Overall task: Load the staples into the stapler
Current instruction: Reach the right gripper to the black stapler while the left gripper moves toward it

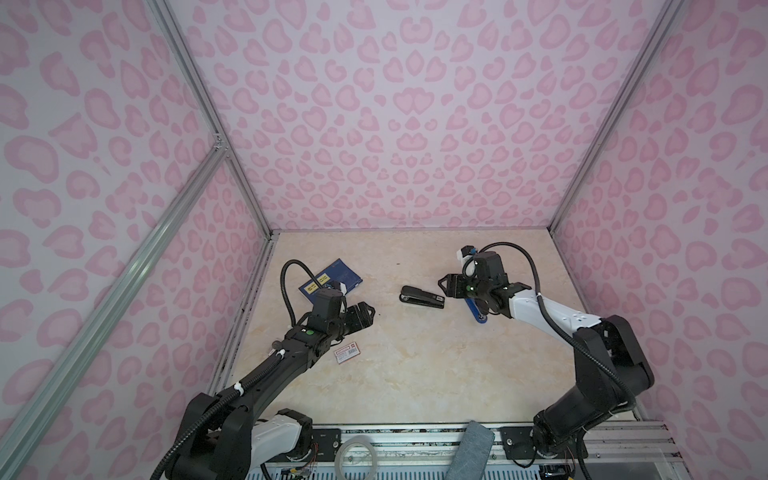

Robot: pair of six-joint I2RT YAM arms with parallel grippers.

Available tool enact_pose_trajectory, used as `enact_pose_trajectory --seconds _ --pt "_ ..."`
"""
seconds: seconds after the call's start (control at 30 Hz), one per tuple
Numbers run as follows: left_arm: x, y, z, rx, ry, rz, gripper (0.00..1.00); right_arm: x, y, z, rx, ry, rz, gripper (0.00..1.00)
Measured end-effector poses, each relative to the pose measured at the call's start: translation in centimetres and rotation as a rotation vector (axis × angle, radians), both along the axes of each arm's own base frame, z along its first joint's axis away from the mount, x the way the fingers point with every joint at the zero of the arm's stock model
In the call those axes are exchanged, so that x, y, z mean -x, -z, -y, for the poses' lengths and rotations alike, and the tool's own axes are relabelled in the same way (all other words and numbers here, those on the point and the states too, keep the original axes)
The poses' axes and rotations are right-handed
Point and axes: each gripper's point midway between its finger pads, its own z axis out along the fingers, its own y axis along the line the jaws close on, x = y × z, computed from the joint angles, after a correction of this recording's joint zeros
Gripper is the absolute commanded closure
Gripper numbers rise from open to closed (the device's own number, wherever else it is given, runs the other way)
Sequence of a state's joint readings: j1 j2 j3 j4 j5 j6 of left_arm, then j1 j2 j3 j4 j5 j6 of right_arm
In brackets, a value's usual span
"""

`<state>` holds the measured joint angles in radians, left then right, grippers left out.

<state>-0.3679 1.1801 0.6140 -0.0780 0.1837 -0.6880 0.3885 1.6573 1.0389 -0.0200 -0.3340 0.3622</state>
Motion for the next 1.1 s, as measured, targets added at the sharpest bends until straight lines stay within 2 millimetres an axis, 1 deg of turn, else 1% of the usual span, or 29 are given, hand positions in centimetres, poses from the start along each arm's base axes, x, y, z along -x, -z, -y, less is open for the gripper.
enact_pose_trajectory --seconds 0.23,0.33,0.53,0.8,0.9,1.1 --pt "0.4 0.9 0.0 -0.002 -0.002 -0.025 0.16 -1.6 2.1 -2.4 0.004 -0.050 -0.041 0.29" --pt "0.5 1.3 0.0 -0.001 -0.007 -0.037 0.16 -1.9 2.7 -3.3 0.007 -0.072 -0.055 0.29" --pt "0.6 1.8 0.0 -0.005 -0.008 -0.055 0.16 -2.0 3.5 -6.2 0.013 -0.155 -0.070 0.29" --pt "0.8 2.3 0.0 -0.006 -0.009 -0.067 0.16 -1.2 4.7 -8.7 0.043 -0.237 -0.104 0.31" --pt "0.9 2.5 0.0 -0.007 -0.010 -0.074 0.16 -0.7 5.0 -9.9 0.090 -0.282 -0.098 0.31" --pt "1.0 3.0 0.0 -0.007 -0.014 -0.087 0.16 -0.2 5.6 -11.4 0.208 -0.341 -0.081 0.33"
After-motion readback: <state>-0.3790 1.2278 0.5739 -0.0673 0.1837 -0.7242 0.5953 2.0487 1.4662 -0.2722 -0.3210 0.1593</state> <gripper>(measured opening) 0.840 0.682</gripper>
